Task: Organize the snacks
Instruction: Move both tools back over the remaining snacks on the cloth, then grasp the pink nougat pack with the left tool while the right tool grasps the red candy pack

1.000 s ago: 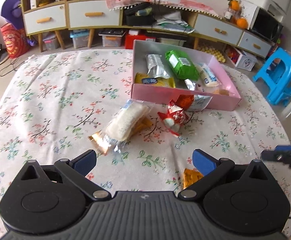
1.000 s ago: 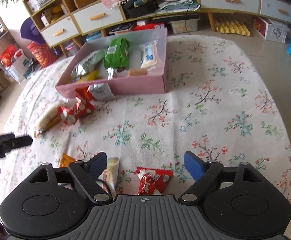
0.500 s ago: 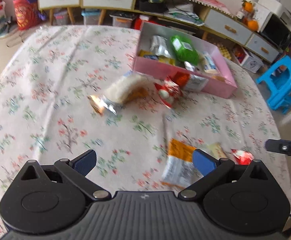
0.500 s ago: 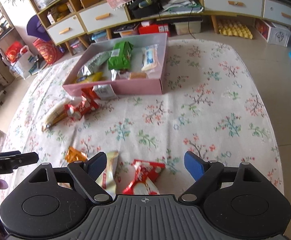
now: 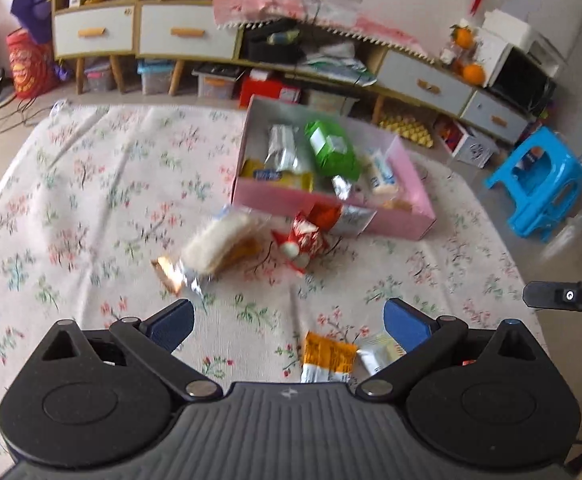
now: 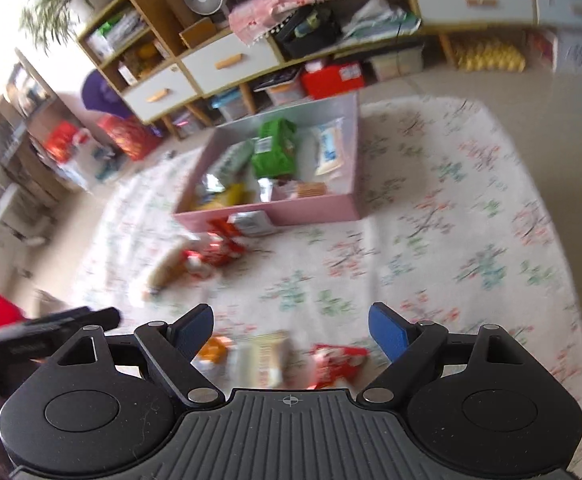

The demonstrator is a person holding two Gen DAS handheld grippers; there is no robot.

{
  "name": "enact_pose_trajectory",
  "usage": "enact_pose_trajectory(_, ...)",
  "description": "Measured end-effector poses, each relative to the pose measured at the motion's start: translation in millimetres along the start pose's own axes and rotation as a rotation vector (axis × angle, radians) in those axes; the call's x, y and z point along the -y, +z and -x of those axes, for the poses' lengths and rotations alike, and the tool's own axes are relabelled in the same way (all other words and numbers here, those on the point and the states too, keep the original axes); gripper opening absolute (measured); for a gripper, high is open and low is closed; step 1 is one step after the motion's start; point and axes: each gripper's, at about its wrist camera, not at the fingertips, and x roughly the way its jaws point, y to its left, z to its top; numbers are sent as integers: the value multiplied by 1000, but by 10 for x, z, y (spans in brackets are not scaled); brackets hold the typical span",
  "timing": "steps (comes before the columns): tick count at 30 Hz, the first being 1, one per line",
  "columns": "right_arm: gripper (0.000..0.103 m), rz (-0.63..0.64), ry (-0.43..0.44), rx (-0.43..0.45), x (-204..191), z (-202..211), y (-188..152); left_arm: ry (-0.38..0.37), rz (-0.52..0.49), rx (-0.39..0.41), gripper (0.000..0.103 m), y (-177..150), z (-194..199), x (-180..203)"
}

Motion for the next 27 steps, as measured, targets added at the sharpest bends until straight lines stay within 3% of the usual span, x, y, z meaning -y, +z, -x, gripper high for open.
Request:
enact_pose_trajectory(3,87,-7,68,19,-19,164,32,-27,-16,14,102,-17,126,-2)
enact_pose_trajectory(5,92,23,100,13,-63,254,6,-44,-32,3,102,-64,157,0)
enact_pose_trajectory(10,93,99,134,-42,-130,300,-216,-89,-51,-107,101,-304,36,39)
enact_pose_trajectory(14,93,110,139,-116,-106,273,-405,-143,-27,-216,94,-485,-106,91)
enact_pose_trajectory(21,93,110,93,-149,-24,245,-611,-190,-42,-322,76,-724,-301,307)
enact_pose_trajectory(27,93,96,35,-180,60,91,-654,-153,-61,-377,75,-921,-473,497)
